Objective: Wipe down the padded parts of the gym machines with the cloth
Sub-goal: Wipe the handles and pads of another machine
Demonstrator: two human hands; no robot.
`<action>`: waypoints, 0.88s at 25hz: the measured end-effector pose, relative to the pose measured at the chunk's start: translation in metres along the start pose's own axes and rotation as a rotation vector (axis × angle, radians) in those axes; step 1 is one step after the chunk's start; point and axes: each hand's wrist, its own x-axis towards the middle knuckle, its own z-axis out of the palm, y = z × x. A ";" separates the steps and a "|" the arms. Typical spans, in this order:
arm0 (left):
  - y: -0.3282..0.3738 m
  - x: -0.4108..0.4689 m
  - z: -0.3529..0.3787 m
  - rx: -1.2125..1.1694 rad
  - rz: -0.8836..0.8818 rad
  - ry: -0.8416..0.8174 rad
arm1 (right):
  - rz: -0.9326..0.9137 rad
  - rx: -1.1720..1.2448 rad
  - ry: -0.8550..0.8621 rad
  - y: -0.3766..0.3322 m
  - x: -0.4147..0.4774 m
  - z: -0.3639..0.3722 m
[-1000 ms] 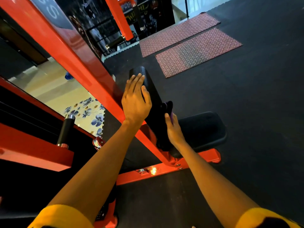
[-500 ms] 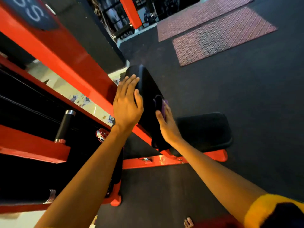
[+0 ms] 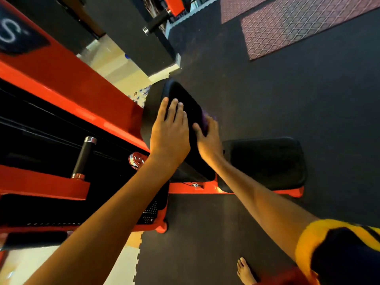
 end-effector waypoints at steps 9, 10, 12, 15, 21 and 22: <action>0.015 0.025 0.008 0.271 0.046 -0.153 | 0.298 -0.003 -0.012 0.052 0.062 -0.015; 0.016 0.026 0.007 0.273 0.046 -0.156 | 0.289 0.026 -0.007 0.042 0.077 -0.016; 0.017 0.026 0.009 0.273 0.044 -0.147 | 0.125 0.032 -0.057 0.011 0.082 -0.013; 0.017 0.027 0.010 0.284 0.043 -0.149 | -0.062 0.012 -0.163 -0.006 0.070 -0.009; 0.018 0.032 0.011 0.302 0.057 -0.148 | 0.217 -0.256 -0.359 0.017 0.140 -0.032; 0.018 0.032 0.011 0.296 0.057 -0.152 | 0.278 -0.274 -0.431 0.012 0.149 -0.034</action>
